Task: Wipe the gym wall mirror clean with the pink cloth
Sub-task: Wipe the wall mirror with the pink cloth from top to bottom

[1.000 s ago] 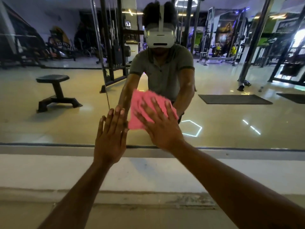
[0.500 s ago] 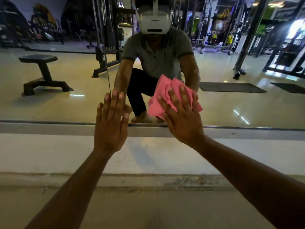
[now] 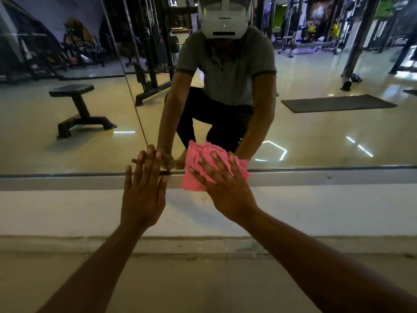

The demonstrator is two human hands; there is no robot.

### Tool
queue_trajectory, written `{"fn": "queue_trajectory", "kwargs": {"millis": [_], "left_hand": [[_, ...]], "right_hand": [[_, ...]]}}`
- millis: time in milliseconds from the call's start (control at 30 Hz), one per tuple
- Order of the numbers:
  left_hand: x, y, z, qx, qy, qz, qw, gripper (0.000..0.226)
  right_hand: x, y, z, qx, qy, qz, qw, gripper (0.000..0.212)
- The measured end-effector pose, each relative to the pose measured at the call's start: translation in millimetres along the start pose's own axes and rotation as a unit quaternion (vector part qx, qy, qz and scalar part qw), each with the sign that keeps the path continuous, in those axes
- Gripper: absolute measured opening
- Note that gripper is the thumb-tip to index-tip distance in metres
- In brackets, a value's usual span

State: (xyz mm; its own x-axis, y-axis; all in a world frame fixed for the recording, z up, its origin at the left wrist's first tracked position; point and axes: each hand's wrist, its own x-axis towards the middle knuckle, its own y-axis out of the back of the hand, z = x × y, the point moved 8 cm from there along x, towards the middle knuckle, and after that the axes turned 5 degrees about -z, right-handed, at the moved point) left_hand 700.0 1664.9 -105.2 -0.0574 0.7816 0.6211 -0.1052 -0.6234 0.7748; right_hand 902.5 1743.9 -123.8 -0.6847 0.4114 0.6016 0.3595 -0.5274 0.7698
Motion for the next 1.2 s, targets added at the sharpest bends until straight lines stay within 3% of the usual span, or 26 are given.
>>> {"fn": "queue_trajectory", "kwargs": {"millis": [133,233,333,500,667,833,1033,1133,1200], "left_hand": [[-8,-4,-16,0.066,-0.028,0.015,0.997,0.067],[-15,-8,-26,0.056,-0.028,0.032,0.998,0.065],[-16,-10,-35,0.061,-0.05,0.032,0.996,0.064],[-21,-1,-56,0.065,-0.05,0.038,0.996,0.063],[-35,4,-99,0.066,-0.023,0.049,0.996,0.063],[-36,0,-113,0.056,-0.043,0.058,0.996,0.063],[-32,-3,-123,0.051,-0.094,0.073,0.992,0.064],[-30,5,-131,0.057,-0.118,0.077,0.988,0.066],[-29,11,-142,0.036,-0.084,0.085,0.992,0.069]], "right_hand": [[-33,-4,24,-0.024,-0.014,0.02,0.999,0.069],[5,-7,-4,0.003,-0.053,0.029,0.998,0.077],[30,-20,-47,0.024,-0.001,0.023,0.999,0.075],[5,-15,-23,-0.043,-0.017,0.012,0.999,0.078],[66,-25,-92,-0.004,-0.035,0.014,0.999,0.08],[33,-23,-65,-0.066,-0.01,0.005,0.998,0.083],[90,-34,-114,0.011,-0.054,0.024,0.998,0.079],[55,-36,-94,-0.056,-0.024,0.014,0.998,0.082],[50,-31,-90,-0.07,-0.05,0.018,0.996,0.082]]}}
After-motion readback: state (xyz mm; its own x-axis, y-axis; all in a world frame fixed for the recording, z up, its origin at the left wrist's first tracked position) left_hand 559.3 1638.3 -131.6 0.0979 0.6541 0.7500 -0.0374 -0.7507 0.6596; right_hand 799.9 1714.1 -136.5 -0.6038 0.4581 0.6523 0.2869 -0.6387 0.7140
